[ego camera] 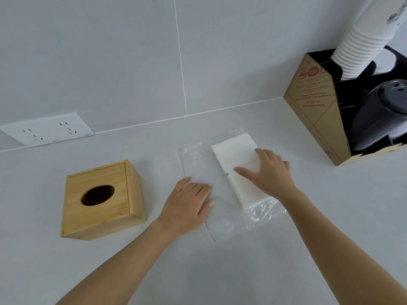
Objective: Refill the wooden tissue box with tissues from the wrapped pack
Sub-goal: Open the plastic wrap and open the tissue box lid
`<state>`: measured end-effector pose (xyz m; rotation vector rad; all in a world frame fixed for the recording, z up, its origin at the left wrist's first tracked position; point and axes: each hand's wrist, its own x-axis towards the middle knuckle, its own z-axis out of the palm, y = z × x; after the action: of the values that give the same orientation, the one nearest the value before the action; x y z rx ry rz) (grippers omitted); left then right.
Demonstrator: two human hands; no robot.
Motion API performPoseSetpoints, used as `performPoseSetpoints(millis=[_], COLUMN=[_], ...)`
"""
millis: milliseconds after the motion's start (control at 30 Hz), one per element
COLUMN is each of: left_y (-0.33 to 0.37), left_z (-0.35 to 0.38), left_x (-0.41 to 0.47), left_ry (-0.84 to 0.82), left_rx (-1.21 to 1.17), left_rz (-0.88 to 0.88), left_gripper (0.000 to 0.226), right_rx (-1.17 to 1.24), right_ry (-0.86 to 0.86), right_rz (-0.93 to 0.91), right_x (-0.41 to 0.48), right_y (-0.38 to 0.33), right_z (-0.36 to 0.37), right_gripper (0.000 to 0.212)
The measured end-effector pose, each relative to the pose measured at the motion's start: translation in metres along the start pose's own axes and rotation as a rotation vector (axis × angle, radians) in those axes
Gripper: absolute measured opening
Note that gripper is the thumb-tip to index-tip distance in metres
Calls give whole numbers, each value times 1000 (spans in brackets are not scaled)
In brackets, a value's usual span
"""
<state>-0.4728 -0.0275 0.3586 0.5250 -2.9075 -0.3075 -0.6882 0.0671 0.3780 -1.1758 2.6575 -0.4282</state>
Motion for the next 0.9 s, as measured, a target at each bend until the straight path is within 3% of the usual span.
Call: performPoseSetpoints(millis=[133, 300, 467, 633, 900], left_y=[3, 1, -6, -14, -19], left_z=[-14, -23, -24, -16, -9], left_x=[13, 26, 30, 24, 14], left_ry=[123, 141, -8, -118, -259], left_rx=[-51, -71, -47, -1, 51], left_rz=[-16, -41, 27, 9, -21], left_gripper=[28, 24, 55, 70, 91], right_rx=[-128, -183, -232, -255, -283], right_ry=[-123, -359, -495, -549, -527], right_rz=[-60, -267, -475, -584, -690], right_x=[-5, 3, 8, 10, 6], right_y=[-10, -5, -9, -12, -14], right_z=[11, 8, -2, -2, 3], right_gripper=[110, 105, 97, 95, 97])
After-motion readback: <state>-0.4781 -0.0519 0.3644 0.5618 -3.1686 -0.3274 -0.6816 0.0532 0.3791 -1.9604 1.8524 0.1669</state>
